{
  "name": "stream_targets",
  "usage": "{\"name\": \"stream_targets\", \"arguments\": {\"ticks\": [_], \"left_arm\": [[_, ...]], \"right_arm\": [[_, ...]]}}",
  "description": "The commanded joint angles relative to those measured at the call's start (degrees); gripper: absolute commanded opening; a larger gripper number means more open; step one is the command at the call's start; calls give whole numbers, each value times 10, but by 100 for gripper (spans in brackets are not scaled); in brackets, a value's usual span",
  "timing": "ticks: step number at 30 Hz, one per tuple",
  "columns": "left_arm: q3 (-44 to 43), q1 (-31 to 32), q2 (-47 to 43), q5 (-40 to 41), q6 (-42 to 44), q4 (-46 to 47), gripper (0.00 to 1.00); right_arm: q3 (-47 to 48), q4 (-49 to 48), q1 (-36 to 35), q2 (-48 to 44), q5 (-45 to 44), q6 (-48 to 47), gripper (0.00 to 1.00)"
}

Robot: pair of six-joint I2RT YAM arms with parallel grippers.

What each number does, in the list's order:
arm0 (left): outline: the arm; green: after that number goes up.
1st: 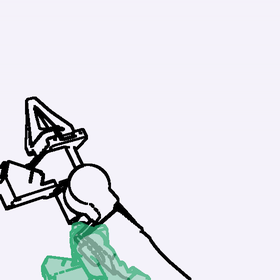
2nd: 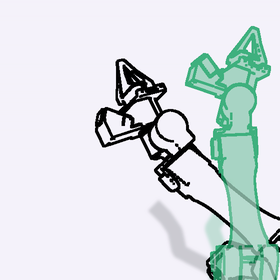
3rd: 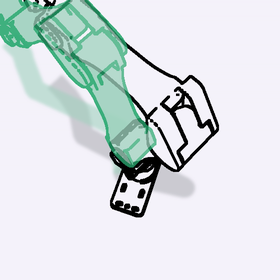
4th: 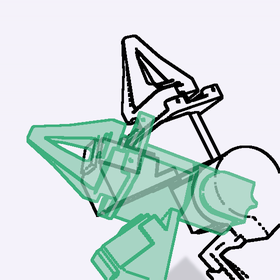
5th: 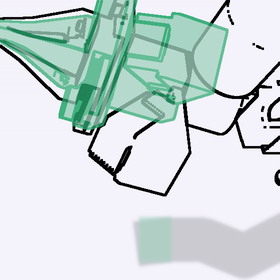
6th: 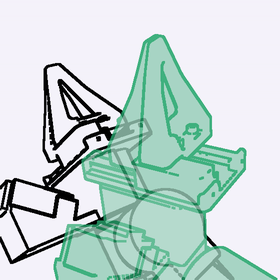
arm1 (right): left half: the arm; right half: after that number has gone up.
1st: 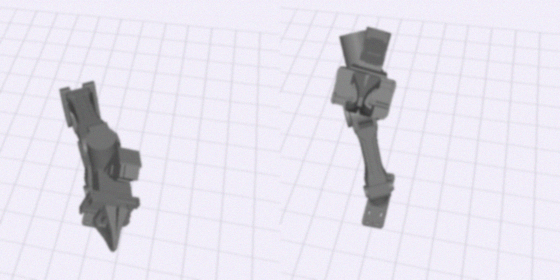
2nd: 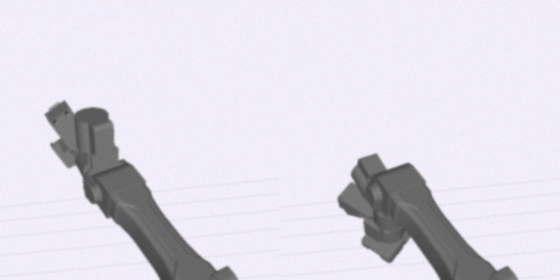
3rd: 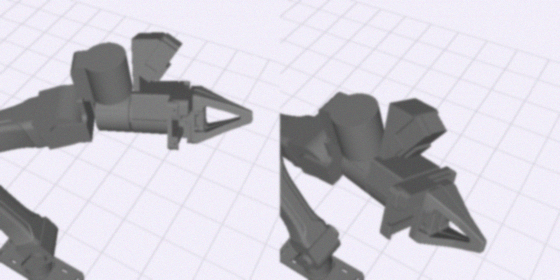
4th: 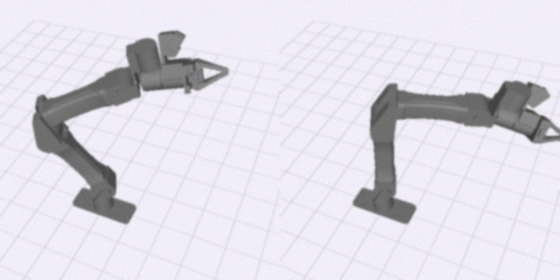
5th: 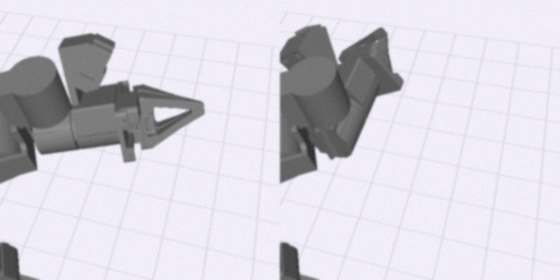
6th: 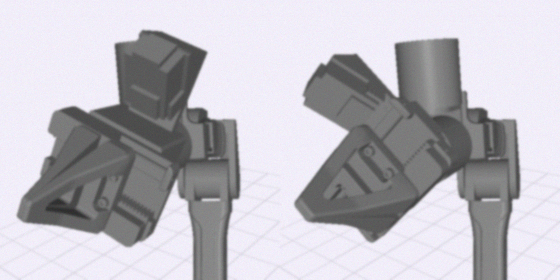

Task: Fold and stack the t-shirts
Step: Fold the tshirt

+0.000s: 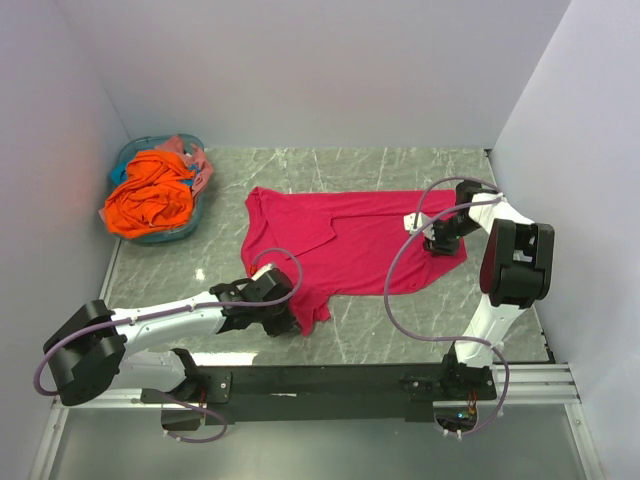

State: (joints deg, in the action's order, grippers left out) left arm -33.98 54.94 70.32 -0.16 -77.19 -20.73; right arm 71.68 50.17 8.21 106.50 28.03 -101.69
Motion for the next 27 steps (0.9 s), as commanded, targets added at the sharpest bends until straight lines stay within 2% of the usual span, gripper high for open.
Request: {"name": "stream_targets", "arguments": {"ticks": [1,8,12,17,21,27], "left_arm": [[-3,-1,-13,-4,0,13,0],[3,-1,-20,-4,-5,14,0],[1,-1,-22,-3,-5,12,0],[-2,-1,-27,0,-4,6,0],[0,-1,-37,0,-5,0,1],[0,-1,-34,-2,-2,4,0]], "right_arm": [[3,-1,-4,15,-5,3,47],[7,6,-3,18,-2,3,40],[7,7,-4,7,7,5,21],[-6,-3,2,-28,22,11,18],[-18,-1,15,-52,38,11,23],[-47,-7,23,-73,39,8,20]]}}
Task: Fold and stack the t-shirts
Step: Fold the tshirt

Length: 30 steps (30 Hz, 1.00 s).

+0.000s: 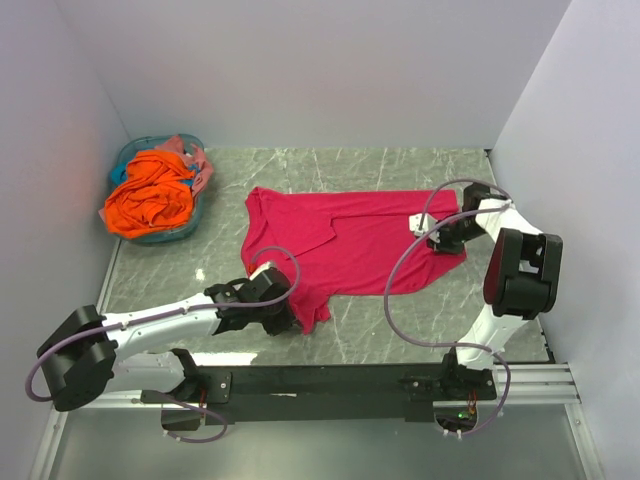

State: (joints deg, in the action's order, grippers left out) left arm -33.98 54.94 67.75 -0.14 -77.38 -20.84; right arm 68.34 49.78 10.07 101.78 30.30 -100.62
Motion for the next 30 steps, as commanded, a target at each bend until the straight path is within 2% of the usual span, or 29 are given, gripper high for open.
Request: {"name": "stream_targets", "arguments": {"ticks": [1,2,5,10,18,23,30], "left_arm": [[-2,-1,-8,0,0,4,0],[-5,-1,-9,0,0,2,0],[-7,-1,-22,0,0,-8,1],[4,-1,-58,0,-7,-21,1],[29,-2,-89,10,-18,-35,0],[-11,-4,-104,45,-8,-74,0],[-53,-23,-147,99,4,-118,0]], "right_arm": [[-16,-2,4,-25,18,-2,18],[-20,-1,5,-28,19,-1,11],[-28,5,11,-44,33,3,0],[-52,34,57,-89,63,-7,0],[-158,38,169,-160,82,-62,0],[-195,37,215,-179,95,-67,0],[-197,22,237,-173,109,-42,0]]}}
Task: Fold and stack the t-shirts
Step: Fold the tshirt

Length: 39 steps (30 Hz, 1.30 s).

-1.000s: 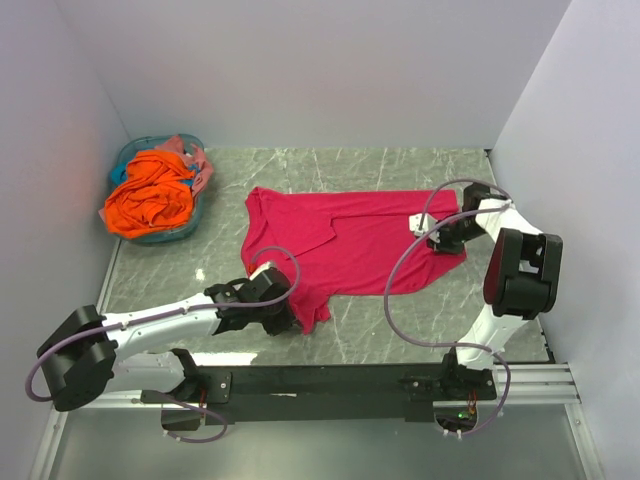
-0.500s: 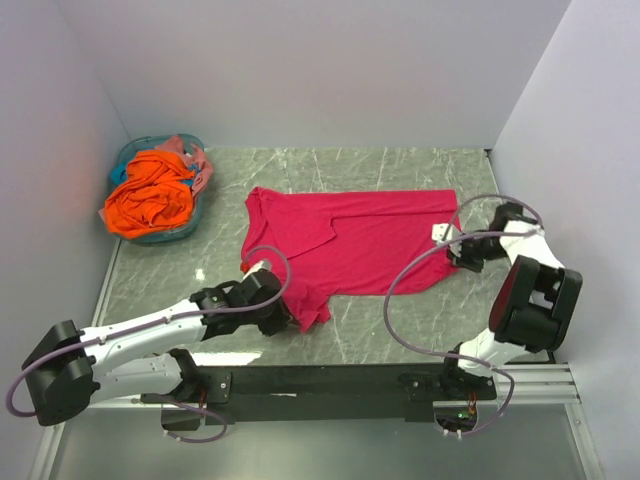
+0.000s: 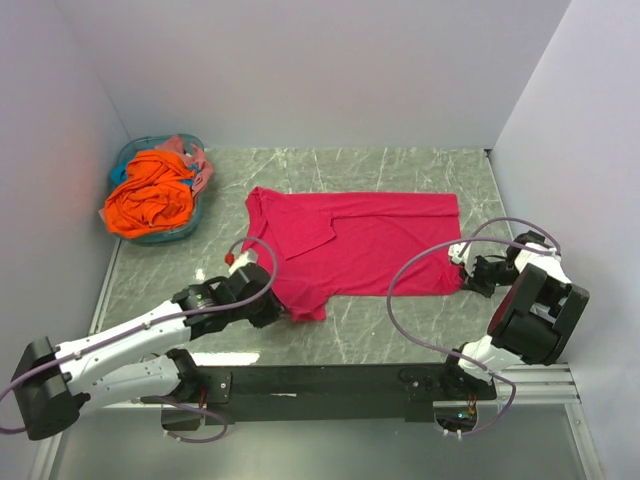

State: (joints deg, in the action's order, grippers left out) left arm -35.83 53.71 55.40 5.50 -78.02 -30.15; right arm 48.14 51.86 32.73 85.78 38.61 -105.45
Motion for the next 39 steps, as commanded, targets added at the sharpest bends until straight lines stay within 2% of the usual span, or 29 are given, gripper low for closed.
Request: {"name": "stream_targets", "arguments": {"ticks": [1,13,20,29,39], "left_arm": [[-41,-15,-32,45,13,-29,0],[-67,-71,-36,16,59,-19,0],[-122,-149,-47,9,117,-39,0],[-130,-200,-21,-33,154,-22,0],[-136,-243,1,-63,187,0,0]], "right_arm": [[11,2,12,-6,30,9,0],[57,10,19,47,56,53,0],[76,15,20,62,57,70,0],[128,71,18,98,96,85,0],[169,55,-6,129,116,190,0]]}}
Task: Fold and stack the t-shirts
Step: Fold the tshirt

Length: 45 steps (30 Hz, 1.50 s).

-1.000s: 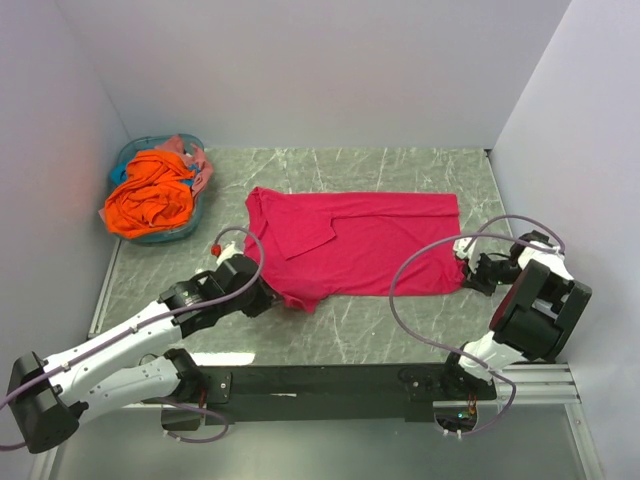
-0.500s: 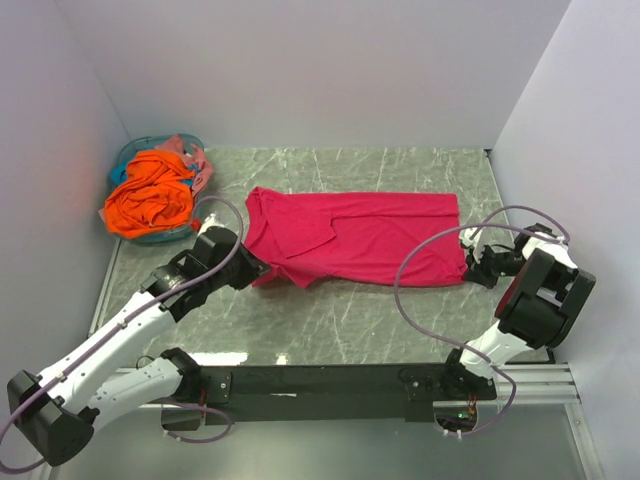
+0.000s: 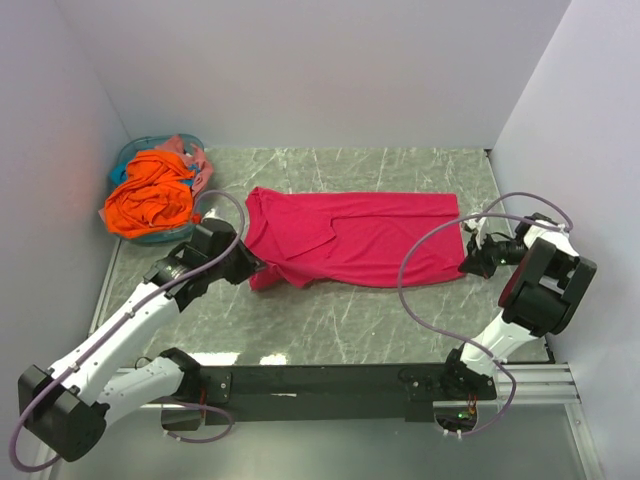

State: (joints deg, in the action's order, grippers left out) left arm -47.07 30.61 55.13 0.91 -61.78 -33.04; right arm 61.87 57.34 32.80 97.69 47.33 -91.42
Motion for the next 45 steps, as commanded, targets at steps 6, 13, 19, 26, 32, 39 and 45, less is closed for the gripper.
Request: {"name": "stream_targets", "arguments": {"ticks": [6,13,19,26,32,39,45], "left_arm": [[-28,-42,16,-34,43,44,0],[-36,-68,47,-56,58,70,0],[-40,-84,60,-65,67,85,0],[-43,-100,76,-73,74,101,0],[-65,-109,109,-79,86,110,0],[-94,-114,155,-93,97,126,0],[-124,-115,202,-102,109,135,0]], "right_arm": [[47,-48,-12,22,29,142,0],[53,-100,-35,30,9,242,0],[52,-146,-41,30,4,296,0],[59,-176,-42,34,-1,338,0],[66,-195,-42,39,-2,366,0],[70,-206,-51,47,-8,386,0],[70,-236,-53,51,-22,423,0]]}}
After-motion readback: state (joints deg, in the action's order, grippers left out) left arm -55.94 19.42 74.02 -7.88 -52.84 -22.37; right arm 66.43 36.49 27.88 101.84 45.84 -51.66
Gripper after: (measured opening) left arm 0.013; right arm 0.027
